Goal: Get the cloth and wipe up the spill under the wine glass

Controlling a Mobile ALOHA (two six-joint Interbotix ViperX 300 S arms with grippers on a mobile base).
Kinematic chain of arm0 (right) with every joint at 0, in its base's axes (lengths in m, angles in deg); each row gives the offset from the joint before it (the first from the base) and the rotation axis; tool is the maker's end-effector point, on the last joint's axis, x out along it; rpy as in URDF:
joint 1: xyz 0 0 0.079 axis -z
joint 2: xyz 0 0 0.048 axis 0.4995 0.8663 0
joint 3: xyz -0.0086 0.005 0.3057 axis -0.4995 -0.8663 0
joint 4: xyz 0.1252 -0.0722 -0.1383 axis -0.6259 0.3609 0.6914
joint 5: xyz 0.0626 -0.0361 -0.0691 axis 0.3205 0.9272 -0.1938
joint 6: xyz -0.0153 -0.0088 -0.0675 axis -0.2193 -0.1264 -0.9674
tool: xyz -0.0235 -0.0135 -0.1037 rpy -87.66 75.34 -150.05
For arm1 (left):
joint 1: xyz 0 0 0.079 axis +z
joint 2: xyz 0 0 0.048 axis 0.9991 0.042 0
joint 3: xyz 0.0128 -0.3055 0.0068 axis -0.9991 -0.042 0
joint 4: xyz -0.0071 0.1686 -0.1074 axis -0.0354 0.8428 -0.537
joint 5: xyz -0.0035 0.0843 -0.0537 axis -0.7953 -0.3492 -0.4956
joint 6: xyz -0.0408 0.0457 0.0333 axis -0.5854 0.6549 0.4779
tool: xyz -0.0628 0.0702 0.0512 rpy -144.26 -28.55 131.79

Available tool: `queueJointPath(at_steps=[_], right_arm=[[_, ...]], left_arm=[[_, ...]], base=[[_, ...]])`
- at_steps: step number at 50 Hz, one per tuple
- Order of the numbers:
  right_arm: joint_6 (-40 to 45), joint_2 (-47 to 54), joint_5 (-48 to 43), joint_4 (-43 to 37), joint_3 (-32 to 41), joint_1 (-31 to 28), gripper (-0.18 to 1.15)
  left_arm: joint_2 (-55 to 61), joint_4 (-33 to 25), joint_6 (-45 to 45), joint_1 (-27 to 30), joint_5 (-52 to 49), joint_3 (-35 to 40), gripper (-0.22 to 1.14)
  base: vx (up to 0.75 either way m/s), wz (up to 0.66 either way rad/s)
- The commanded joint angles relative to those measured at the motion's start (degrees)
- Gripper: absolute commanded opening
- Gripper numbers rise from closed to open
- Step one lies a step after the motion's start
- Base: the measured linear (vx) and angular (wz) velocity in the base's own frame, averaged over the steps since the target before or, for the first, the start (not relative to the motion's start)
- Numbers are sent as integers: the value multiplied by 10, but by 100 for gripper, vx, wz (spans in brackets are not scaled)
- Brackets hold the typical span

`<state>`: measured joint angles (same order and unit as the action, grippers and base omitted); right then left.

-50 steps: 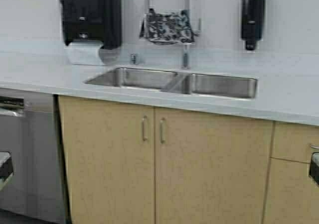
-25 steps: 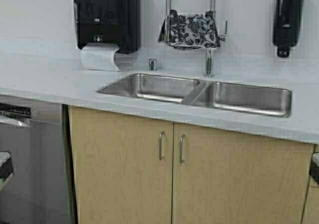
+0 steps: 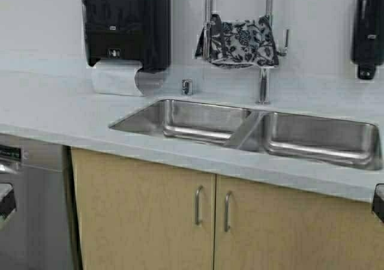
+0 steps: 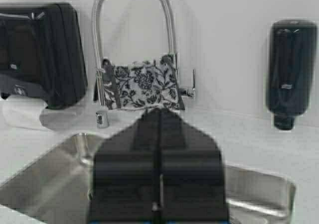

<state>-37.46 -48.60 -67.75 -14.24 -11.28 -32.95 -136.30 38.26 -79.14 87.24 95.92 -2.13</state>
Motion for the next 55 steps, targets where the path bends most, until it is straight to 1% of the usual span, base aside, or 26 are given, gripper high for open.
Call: queueJointPath(at_steps=[1,7,18,28,36,55], right_arm=[[-1,7,61,4,41,-21,5],[-4,21,105,17,64,-49,5],[-1,74,150,17,128,-104,5],[-4,135,148,17,172,-165,5],[-4,205,83,18,191,-187,5],[-4,419,-108,25,199,-198,6]], left_arm=[[-9,1,-3,-1,1,4,2],[-16,1,-3,-1,-3,1,2],[-45,1,4,-1,-33,-5,2],[-67,1,2,-1,-43,-12,2],[-70,-3,2,-1,-43,-12,2],[-100,-3,2,-1,-55,-18,2]], base=[[30,4],[30,2],[29,0],[27,1],[24,-1],[21,-10]])
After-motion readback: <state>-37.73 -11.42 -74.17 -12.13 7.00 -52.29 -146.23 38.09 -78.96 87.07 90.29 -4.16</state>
